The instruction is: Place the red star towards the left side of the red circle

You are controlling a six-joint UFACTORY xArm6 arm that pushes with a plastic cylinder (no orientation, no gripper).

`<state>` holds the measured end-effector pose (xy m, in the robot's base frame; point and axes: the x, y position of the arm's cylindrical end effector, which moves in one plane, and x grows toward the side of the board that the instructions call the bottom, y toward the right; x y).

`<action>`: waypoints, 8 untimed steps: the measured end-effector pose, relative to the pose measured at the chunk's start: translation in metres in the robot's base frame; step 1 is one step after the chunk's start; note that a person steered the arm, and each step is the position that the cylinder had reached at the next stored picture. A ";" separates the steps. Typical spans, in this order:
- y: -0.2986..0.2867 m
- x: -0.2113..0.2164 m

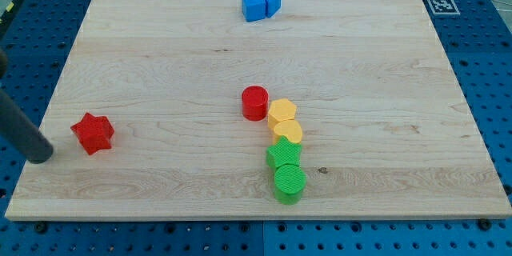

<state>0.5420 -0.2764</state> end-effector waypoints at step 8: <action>0.101 -0.038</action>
<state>0.5045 -0.1759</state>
